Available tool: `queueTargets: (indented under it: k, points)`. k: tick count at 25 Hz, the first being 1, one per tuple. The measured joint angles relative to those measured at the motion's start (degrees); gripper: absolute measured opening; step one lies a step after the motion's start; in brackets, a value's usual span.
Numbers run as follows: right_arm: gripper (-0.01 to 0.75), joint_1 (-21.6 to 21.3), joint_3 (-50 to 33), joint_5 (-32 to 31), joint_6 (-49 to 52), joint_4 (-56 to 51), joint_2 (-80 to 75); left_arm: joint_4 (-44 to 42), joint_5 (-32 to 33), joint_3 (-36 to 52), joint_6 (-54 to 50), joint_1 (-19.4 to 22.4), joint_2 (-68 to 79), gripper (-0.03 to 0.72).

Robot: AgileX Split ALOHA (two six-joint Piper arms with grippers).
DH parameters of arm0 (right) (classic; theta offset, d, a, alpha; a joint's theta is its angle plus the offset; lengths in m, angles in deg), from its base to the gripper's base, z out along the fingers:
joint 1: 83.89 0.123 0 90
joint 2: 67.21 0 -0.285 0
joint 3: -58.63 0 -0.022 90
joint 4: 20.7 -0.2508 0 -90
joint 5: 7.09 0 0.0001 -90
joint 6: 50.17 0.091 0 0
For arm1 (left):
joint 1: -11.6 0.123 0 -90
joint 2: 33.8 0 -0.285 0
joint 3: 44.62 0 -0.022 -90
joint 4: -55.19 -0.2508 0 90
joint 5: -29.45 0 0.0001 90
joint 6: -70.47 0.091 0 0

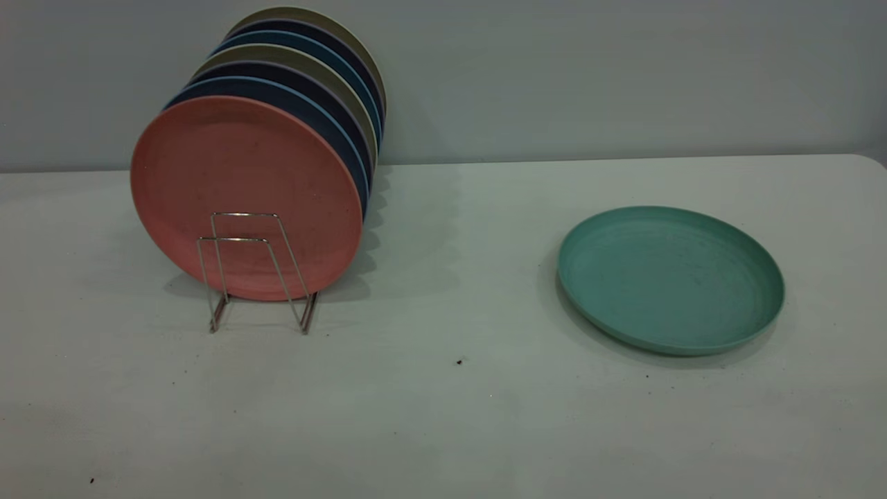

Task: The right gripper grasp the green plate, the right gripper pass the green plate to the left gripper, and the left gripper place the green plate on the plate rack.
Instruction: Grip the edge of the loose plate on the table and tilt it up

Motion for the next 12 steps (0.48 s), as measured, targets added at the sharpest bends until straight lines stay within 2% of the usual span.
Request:
queueTargets:
  k: [12]
  points:
    - [0.43, 0.0, 0.0, 0.06, 0.52, -0.06, 0.0, 0.0, 0.0, 0.0, 0.0, 0.0, 0.0, 0.435]
